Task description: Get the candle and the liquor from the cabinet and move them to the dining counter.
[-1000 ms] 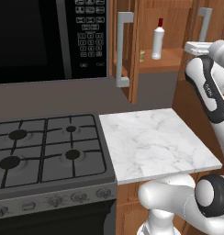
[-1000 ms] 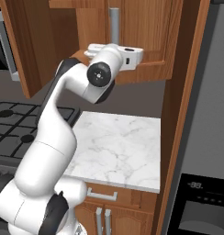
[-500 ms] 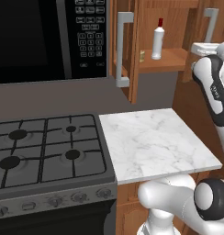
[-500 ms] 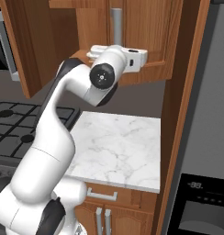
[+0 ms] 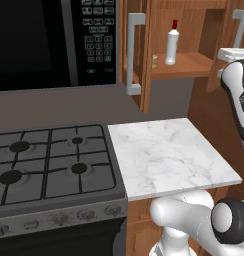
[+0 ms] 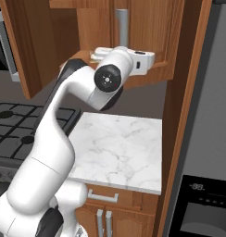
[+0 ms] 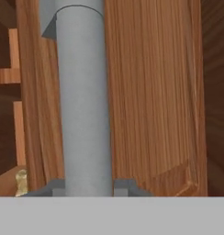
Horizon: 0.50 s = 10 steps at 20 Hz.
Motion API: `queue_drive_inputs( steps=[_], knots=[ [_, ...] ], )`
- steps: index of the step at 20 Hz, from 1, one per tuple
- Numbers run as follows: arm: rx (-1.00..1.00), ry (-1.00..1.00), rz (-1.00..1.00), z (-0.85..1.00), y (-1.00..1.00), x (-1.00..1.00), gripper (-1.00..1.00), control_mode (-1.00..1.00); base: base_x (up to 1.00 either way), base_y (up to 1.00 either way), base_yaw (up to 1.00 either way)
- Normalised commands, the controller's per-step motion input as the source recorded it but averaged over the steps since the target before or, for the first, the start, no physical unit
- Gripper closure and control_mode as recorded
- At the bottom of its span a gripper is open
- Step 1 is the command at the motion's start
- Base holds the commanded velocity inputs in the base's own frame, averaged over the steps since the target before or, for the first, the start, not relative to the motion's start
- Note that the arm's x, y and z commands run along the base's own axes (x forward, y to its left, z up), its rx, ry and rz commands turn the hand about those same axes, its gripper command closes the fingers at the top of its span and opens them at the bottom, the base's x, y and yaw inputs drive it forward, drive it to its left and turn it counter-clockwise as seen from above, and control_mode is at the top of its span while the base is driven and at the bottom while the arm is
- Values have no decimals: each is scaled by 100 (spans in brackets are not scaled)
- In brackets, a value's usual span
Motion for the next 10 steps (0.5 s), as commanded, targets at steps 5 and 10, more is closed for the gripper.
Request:
queue_drive_inputs(
  steps=[5, 10],
  knots=[
    [0, 5, 0, 0, -39, -23, 100, -100, 0, 0, 0],
    [0, 5, -1, 0, -40, -23, 100, -100, 0, 0, 0]
  ],
)
